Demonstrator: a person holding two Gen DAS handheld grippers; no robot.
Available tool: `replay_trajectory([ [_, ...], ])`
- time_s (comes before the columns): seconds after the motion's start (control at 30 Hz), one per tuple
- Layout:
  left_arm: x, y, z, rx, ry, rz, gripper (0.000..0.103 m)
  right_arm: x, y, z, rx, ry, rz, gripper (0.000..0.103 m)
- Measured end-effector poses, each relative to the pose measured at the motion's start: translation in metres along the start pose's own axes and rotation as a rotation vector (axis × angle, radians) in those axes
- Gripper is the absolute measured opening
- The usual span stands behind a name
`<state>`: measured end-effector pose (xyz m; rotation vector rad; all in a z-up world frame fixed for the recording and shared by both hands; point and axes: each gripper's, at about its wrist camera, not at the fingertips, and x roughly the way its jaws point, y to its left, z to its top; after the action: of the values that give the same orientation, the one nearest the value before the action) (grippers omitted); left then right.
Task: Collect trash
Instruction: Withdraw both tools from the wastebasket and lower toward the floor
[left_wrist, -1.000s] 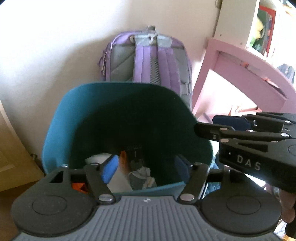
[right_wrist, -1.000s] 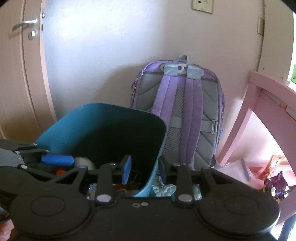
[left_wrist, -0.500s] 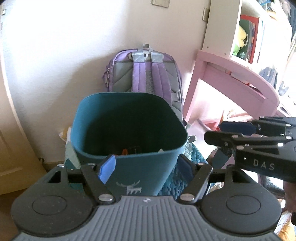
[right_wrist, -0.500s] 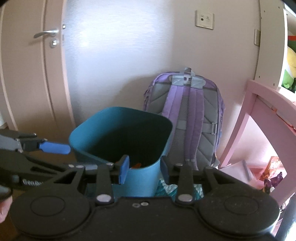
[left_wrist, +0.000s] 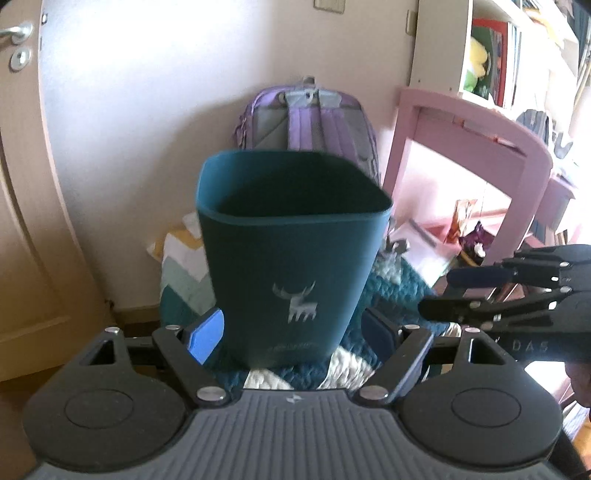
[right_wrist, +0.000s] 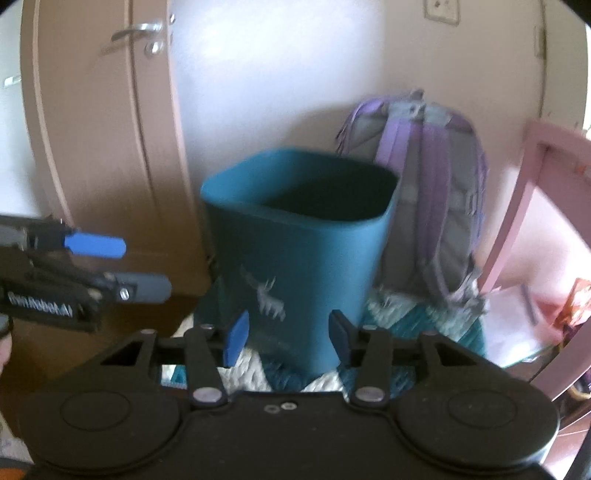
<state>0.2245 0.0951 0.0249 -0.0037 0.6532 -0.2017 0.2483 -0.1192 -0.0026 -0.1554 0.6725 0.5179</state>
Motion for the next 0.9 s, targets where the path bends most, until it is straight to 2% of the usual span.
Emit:
replay_trajectory([
  [0.13, 0.015, 0.015, -0.029, -0.008, 0.028, 0.001, 0.084, 0.032, 0.007, -0.035, -0.013, 0.045, 0.032, 0.049],
  [0.27, 0.037, 0.032, -0.06, -0.002, 0.044, 0.019, 0.101, 0.067, 0.009, -0.066, -0.013, 0.096, 0.066, 0.05],
  [0.53, 0.102, 0.078, -0.121, -0.051, 0.133, 0.014, 0.101, 0.144, 0.008, -0.132, -0.009, 0.233, 0.084, 0.05],
  [0.73, 0.165, 0.106, -0.182, -0.081, 0.25, 0.066, 0.101, 0.205, 0.007, -0.186, -0.025, 0.371, 0.078, 0.05],
  [0.9, 0.219, 0.117, -0.235, -0.078, 0.391, 0.069, 0.101, 0.249, 0.016, -0.227, -0.1, 0.475, 0.105, 0.05],
])
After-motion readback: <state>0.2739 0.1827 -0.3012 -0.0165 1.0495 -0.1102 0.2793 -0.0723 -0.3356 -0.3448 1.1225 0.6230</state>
